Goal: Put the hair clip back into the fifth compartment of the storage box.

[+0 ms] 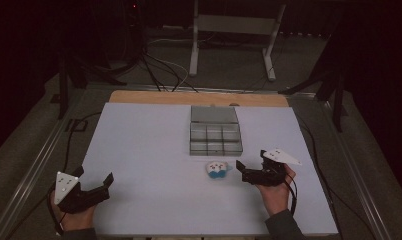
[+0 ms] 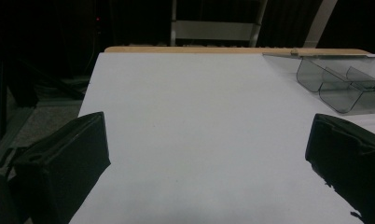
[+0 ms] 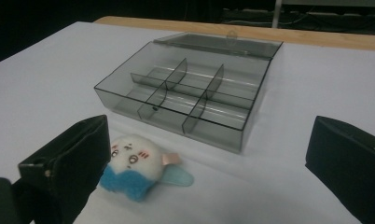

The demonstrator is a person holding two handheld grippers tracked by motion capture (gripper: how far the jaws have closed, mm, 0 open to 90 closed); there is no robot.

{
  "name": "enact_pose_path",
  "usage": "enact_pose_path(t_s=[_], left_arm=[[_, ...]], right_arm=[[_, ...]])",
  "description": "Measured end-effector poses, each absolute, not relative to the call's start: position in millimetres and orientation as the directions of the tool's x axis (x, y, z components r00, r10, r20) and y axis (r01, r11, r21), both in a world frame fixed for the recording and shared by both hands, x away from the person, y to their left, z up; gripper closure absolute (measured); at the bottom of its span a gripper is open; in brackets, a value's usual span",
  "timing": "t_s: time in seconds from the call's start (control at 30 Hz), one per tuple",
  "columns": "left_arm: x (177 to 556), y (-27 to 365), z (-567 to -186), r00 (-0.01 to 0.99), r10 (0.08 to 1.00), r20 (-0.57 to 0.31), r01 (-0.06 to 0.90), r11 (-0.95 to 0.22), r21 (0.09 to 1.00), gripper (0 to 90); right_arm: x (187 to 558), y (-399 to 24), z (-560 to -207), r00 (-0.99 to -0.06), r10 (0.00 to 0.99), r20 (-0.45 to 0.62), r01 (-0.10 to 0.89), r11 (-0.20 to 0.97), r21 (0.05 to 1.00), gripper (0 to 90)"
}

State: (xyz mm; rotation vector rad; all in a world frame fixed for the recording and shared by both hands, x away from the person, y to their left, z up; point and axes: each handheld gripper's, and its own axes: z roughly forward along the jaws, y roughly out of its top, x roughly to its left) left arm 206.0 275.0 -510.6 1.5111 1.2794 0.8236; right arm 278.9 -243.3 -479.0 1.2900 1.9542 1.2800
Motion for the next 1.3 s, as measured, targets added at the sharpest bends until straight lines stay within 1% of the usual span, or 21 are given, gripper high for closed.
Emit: enact_pose_path(t_s=[0.17,0.8,0.9,1.0,1.3], left_arm=[[207,273,-511,0.23,0.971,-0.07,0.327,-0.01,0.945,0.6],[208,273,-512,0.233,0.97,-0.07,0.329,-0.011,0.944,0.6],[208,273,-512,0.235,0.97,-0.069,0.331,-0.013,0.944,0.5],[208,272,-512,0.235,0.97,-0.067,0.331,-0.015,0.943,0.5],[208,272,-512,0.233,0.97,-0.071,0.334,-0.012,0.943,0.6]], right_arm=[[283,-237,-481,-0.448,0.887,0.113,0.461,0.121,0.879,0.0],[290,-215,-487,-0.472,0.874,0.114,0.483,0.148,0.863,0.0],[291,-214,-489,-0.472,0.875,0.111,0.487,0.154,0.86,0.0],[292,-209,-491,-0.475,0.876,0.083,0.482,0.18,0.857,0.0],[294,-203,-494,-0.48,0.873,0.081,0.486,0.188,0.853,0.0]])
